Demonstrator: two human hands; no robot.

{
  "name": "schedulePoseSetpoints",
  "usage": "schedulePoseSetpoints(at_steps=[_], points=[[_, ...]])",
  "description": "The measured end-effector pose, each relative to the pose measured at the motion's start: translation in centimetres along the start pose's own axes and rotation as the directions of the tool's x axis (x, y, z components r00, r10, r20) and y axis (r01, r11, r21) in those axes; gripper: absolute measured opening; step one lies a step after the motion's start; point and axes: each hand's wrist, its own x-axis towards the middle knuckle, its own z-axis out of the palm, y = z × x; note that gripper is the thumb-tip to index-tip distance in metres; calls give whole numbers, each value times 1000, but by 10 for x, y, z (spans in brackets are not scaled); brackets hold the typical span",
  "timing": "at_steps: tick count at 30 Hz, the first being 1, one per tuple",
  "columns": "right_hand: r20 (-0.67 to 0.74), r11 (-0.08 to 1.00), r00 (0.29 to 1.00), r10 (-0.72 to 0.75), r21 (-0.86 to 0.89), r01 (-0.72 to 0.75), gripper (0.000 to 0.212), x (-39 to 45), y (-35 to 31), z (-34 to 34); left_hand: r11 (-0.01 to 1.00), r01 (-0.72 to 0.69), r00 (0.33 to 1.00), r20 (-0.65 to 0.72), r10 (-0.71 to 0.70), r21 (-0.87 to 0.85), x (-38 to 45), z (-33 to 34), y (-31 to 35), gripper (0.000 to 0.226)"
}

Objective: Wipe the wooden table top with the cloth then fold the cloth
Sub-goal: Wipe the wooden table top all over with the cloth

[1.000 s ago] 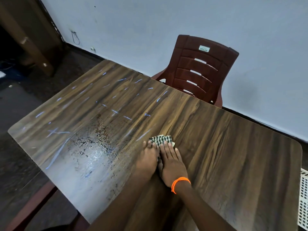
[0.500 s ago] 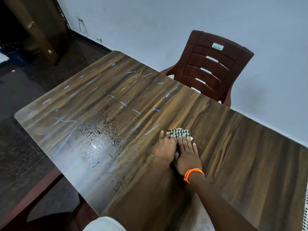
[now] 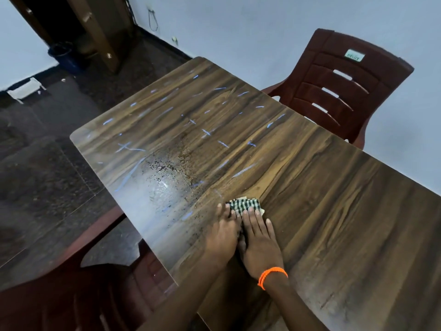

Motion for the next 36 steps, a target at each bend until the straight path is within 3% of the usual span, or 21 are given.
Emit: schedulePoseSetpoints(at_steps=[3, 5, 10, 17, 23, 28, 32, 36], points=[[-3, 1000, 1000, 4, -31, -4, 71, -14, 15, -5, 987, -136, 991, 1, 137, 80, -7, 4, 15, 44], [0, 1000, 1000, 8, -30, -8, 71, -10, 19, -10, 995, -85, 992, 94, 80, 45, 1, 10, 17, 42], [68, 998, 998, 11, 61, -15, 73, 22, 5, -18, 1000, -10, 992, 125, 7, 20, 16, 3, 2, 33], [166, 982, 970, -176, 92, 163, 70, 41, -42, -7, 991, 134, 986, 101, -134, 7, -4, -16, -51, 31], [138, 961, 954, -267, 110, 253, 72, -15, -87, 27, 991, 123, 990, 59, -126, 55, -73, -15, -89, 37], [98, 977, 973, -209, 58, 204, 75, -69, -71, 35, 994, 111, 984, 138, -111, 6, -112, 9, -69, 45], [88, 986, 982, -164, -25, 167, 75, -59, -40, 22, 999, 27, 989, 148, -30, 19, -95, 0, -34, 42], [83, 994, 992, -99, -37, 103, 74, -6, -33, 8, 998, 62, 998, 22, -62, -2, -41, -3, -29, 38]])
